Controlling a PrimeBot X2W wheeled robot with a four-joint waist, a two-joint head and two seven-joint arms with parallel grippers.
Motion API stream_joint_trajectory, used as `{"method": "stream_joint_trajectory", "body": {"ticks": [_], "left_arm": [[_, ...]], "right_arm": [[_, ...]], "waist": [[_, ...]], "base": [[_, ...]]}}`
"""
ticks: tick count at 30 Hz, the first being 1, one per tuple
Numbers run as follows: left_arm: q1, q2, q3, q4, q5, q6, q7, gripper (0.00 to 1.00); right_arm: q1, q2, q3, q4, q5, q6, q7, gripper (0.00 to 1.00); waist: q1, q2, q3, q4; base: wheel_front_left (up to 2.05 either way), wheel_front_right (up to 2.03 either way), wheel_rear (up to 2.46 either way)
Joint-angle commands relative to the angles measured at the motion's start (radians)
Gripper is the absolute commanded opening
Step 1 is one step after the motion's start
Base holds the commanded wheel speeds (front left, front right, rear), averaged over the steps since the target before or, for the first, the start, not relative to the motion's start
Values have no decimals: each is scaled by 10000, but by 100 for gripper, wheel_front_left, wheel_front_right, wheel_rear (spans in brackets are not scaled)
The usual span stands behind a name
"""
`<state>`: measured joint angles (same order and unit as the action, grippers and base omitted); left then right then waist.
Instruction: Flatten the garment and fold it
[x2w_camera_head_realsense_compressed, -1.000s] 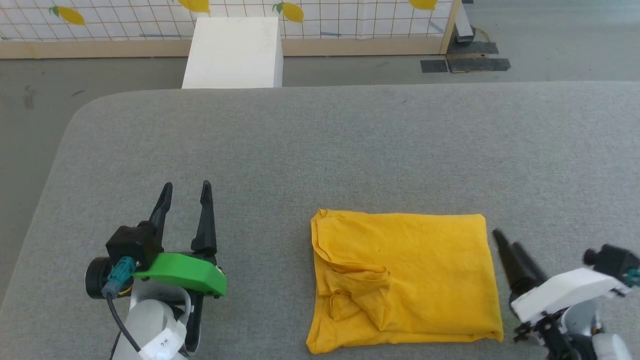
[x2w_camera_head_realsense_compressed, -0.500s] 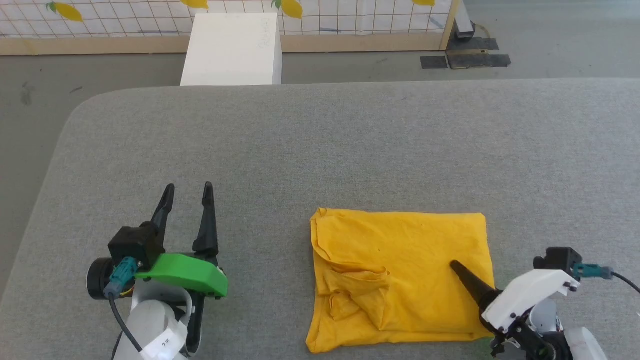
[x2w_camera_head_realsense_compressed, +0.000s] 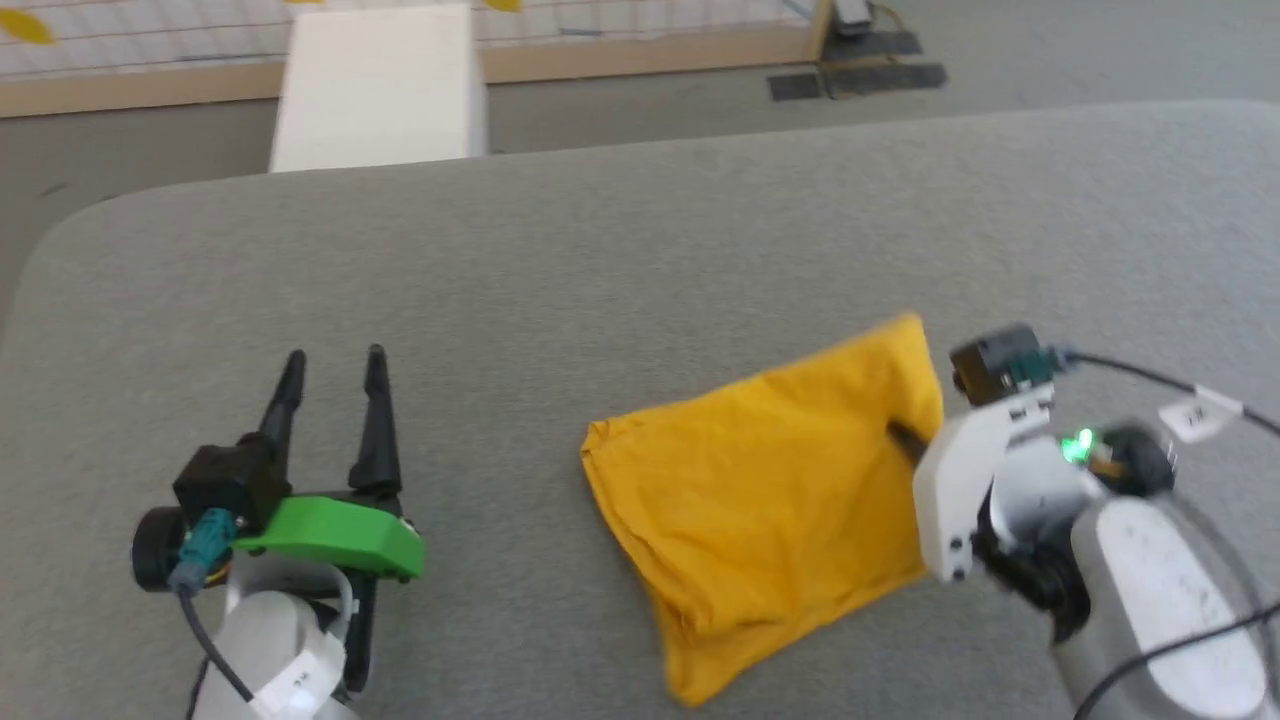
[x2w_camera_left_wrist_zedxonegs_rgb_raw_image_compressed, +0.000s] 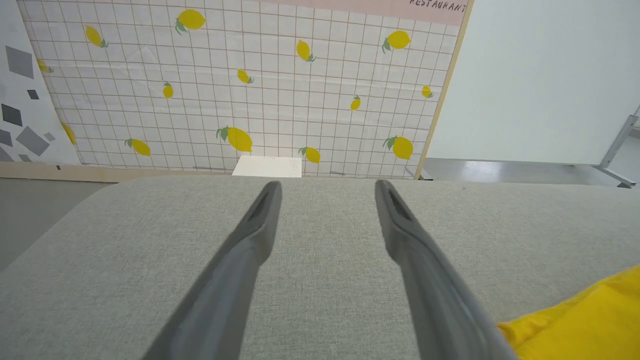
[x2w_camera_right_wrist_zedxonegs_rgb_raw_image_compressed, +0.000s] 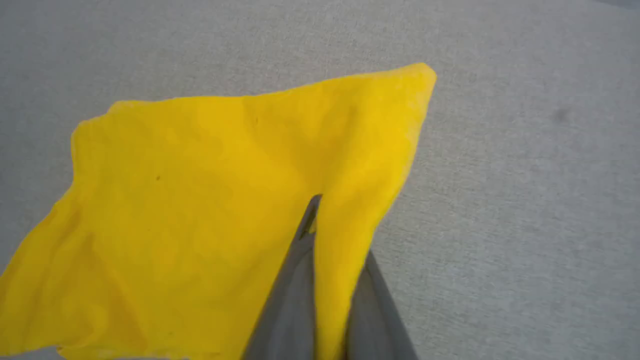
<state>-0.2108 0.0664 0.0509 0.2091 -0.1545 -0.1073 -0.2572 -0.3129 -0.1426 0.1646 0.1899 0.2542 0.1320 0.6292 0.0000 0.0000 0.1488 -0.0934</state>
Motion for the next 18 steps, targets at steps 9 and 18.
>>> {"method": "stream_joint_trajectory", "body": {"ticks": [9,18], "left_arm": [[-790,418,76,-632,320,7,-45,100],[-1402,933,-53,-1236,608,11,139,100]], "right_arm": [[-2713,-2552,1970,955,-1758,-13,-1325,0],[-4191,-3360,-5,3452,-2963,-13,-3379,0]], "waist": [[0,0,1614,-2402],[0,0,3028,-3114]], "base": [[0,0,0],[0,0,0]]}}
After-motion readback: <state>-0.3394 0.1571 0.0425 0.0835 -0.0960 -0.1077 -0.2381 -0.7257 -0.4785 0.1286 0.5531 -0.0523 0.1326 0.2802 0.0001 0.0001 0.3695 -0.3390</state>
